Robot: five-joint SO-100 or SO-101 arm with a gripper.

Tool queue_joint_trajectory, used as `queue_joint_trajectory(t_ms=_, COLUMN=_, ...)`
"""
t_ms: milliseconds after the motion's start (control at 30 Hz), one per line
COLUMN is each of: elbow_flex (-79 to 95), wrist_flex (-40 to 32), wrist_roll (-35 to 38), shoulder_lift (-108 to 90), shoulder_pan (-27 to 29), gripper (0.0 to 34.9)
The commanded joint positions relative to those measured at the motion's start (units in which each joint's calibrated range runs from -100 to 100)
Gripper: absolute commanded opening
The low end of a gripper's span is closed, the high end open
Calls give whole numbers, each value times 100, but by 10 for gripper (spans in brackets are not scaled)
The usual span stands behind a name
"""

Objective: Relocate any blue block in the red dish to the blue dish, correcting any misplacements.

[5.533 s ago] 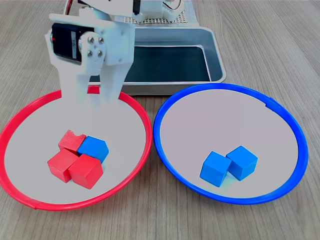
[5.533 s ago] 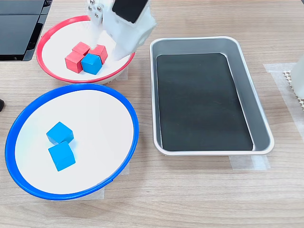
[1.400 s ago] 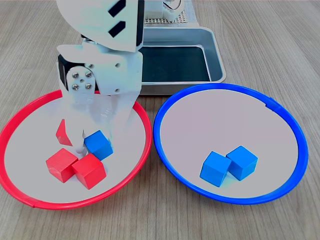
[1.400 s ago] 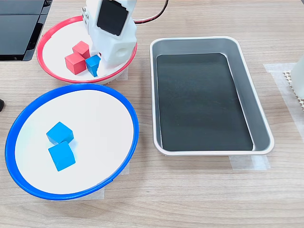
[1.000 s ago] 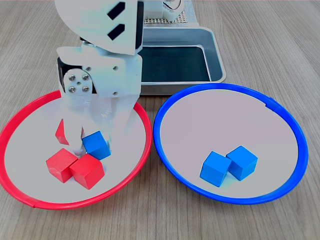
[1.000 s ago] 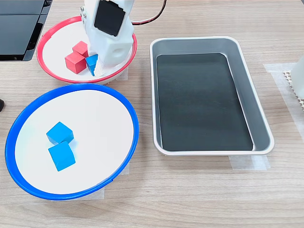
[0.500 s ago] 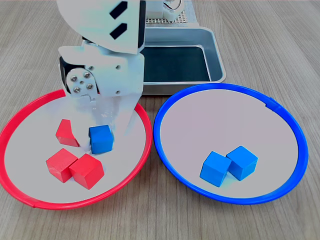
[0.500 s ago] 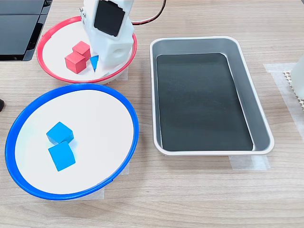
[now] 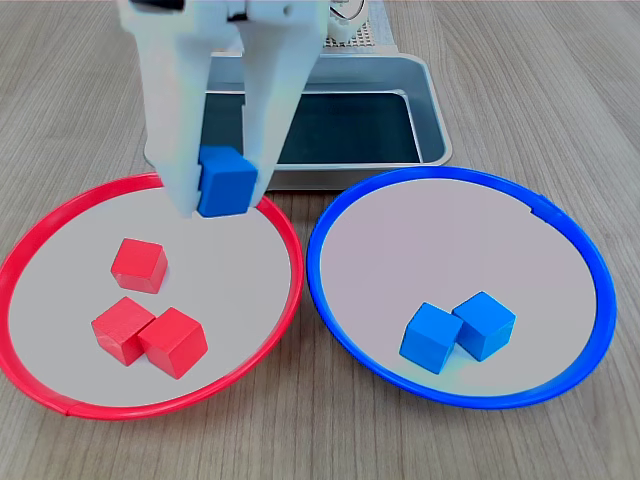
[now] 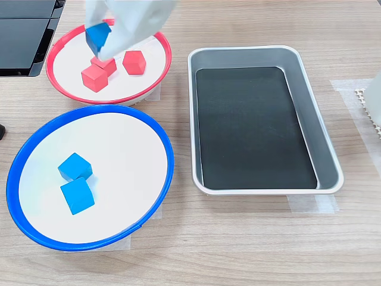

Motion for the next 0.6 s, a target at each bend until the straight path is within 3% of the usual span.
queue_joint_trajectory(t_ms=0, elbow_flex=-617, wrist_flex=-47, wrist_roll=357, shoulder_lift=-362, shoulder_pan=-64, gripper=4)
queue_joint_trajectory(t_ms=333, elbow_flex=266, wrist_flex=-1013, wrist_roll=1411, shoulder_lift=-490, shoulder_pan=-1080, gripper=3)
queue_joint_trajectory(t_ms=567, elbow_flex=1058, wrist_flex=-1236, wrist_roll=1822, shoulder_lift=-447, shoulder_pan=-1466, gripper=2)
